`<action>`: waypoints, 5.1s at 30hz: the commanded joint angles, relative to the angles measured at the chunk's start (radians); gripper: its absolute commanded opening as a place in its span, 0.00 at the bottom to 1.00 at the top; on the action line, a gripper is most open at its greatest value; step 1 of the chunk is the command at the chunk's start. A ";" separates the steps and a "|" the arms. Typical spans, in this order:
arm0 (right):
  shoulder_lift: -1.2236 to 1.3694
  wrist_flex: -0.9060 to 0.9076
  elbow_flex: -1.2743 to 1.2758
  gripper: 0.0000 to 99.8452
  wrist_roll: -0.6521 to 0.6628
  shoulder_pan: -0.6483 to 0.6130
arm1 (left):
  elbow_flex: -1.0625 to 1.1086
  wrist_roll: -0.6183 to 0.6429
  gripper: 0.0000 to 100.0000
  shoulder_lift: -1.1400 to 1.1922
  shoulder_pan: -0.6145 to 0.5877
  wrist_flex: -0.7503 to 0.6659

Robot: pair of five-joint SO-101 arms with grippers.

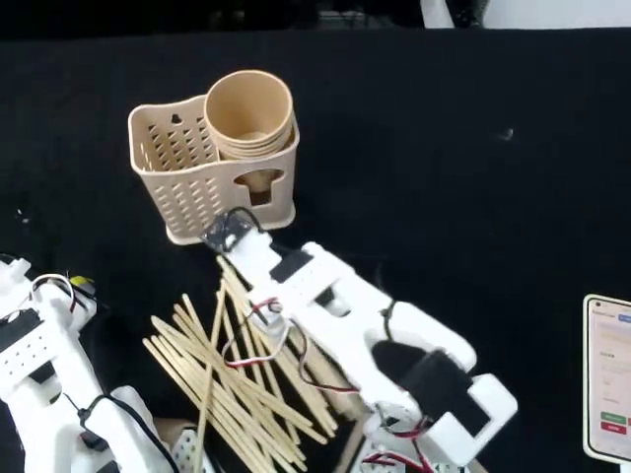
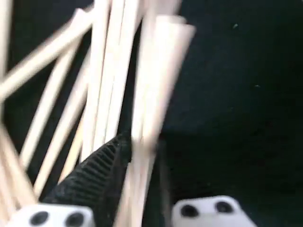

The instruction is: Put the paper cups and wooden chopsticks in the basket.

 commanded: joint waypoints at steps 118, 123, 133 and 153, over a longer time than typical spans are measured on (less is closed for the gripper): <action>-0.674 0.018 0.124 0.01 -0.061 -0.029 | -0.028 -0.002 0.26 -0.003 -0.036 -0.014; -0.760 -0.031 0.117 0.01 -0.091 -0.005 | -0.028 -0.002 0.26 -0.003 -0.036 -0.014; -0.783 -0.219 0.113 0.01 -0.094 -0.061 | -0.027 -0.002 0.26 -0.005 -0.036 -0.014; -0.782 -0.381 -0.116 0.01 -0.127 -0.066 | -0.027 -0.002 0.26 -0.006 -0.036 -0.014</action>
